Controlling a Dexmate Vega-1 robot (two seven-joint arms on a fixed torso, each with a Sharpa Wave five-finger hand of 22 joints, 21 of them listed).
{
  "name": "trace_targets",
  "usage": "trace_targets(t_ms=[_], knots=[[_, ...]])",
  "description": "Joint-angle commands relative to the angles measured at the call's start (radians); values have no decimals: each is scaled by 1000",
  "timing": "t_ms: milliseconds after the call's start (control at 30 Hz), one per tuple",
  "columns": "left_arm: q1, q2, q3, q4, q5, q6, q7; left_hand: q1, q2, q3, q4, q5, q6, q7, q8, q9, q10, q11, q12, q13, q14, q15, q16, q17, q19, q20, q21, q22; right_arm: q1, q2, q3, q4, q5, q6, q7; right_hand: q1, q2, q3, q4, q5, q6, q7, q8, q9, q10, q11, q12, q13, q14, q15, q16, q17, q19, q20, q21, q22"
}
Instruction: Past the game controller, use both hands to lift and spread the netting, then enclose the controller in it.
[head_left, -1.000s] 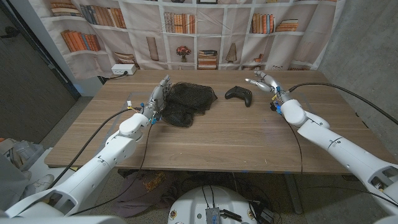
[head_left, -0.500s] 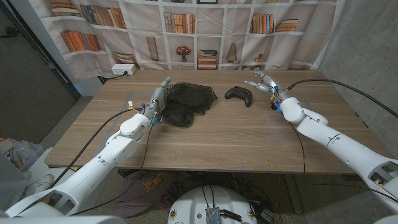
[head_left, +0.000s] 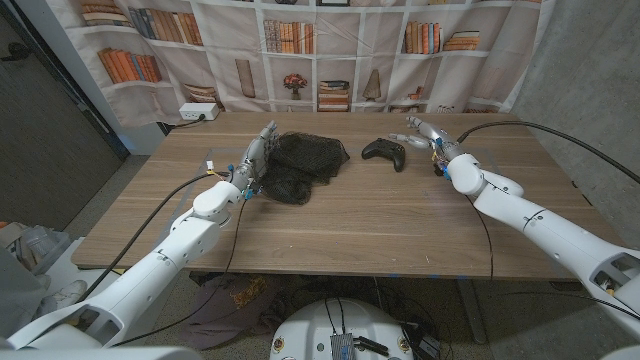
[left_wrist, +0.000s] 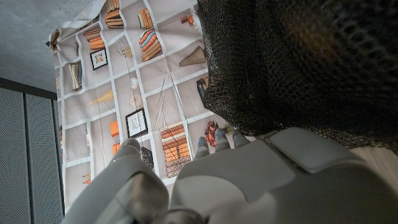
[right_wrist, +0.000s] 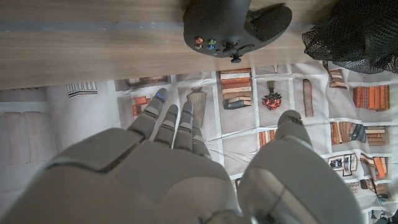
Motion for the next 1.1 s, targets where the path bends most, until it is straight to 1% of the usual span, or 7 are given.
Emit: trace_targets(t_ms=[33, 300, 433, 567, 733, 967, 1100], knots=[[1, 7, 0, -9, 1, 7, -3, 7, 2, 0, -2, 0, 8, -2, 4, 3, 0, 0, 0, 6, -46, 2, 3, 4, -5, -1, 3, 1, 21, -3, -35, -7, -60, -47, 8, -6, -6, -7, 1, 3, 5, 44, 9, 5, 17, 2, 8, 2, 45, -16, 13, 7, 38, -10, 14, 6], [-7, 7, 3, -3, 4, 5, -13, 8, 3, -1, -3, 0, 10, -2, 3, 3, -1, 1, -1, 6, -46, 2, 3, 4, -5, 0, 3, 1, 33, -13, -56, -22, -86, -87, 49, -6, -7, -8, 1, 3, 8, 50, 11, 6, 21, 5, 9, 2, 47, -16, 12, 7, 44, -11, 15, 7], [-12, 10, 6, -2, 4, 6, -25, 9, 4, -1, -3, 0, 23, 1, 7, 3, 6, -1, 1, 6, -41, 2, 5, 4, 0, 0, 5, 1, 38, -23, -67, -50, -110, -130, 75, -15, -6, -13, 6, 3, 10, 53, 11, 6, 12, 18, 5, 2, 37, -2, 6, 9, 33, -7, 8, 8], [-6, 12, 7, -11, 12, 9, -9, 9, 4, -2, -4, 0, 23, 2, 6, 3, 8, 2, 1, 6, -42, 2, 5, 4, 2, -3, 6, 1, 39, -22, -70, -54, -118, -140, 75, -20, -6, -15, 9, 3, 14, 56, 13, 6, 11, 22, 4, 2, 36, 2, 5, 10, 32, -6, 6, 8], [0, 21, 8, -25, 27, 13, 5, 10, 5, -2, -4, 0, 5, 1, -3, 3, 4, -1, -2, 6, -45, 2, 3, 4, -1, -4, 4, 1, 46, -14, -80, -49, -135, -167, 75, -25, -7, -18, 11, 3, 16, 56, 13, 6, 16, 9, 5, 2, 36, -5, 3, 11, 34, -7, 6, 8], [11, 25, 4, -36, 28, 13, 11, 11, 5, -3, -4, 0, 4, 1, -4, 3, 4, 2, -2, 6, -45, 1, 3, 4, -1, -4, 4, 1, 63, 13, -95, 17, -135, -146, 54, -26, -6, -19, 12, 3, 26, 62, 16, 6, 26, 13, 9, 2, 44, -7, 5, 11, 40, -8, 6, 9], [16, 26, 2, -42, 27, 13, 16, 11, 6, -3, -4, 0, 7, 2, -3, 3, 4, 0, -3, 6, -46, 1, 3, 4, -2, -3, 4, 1, 77, 25, -108, 46, -137, -154, 62, -25, -6, -20, 11, 4, 33, 48, 19, 6, 33, 1, 11, 3, 47, -10, 4, 11, 42, -9, 6, 9]])
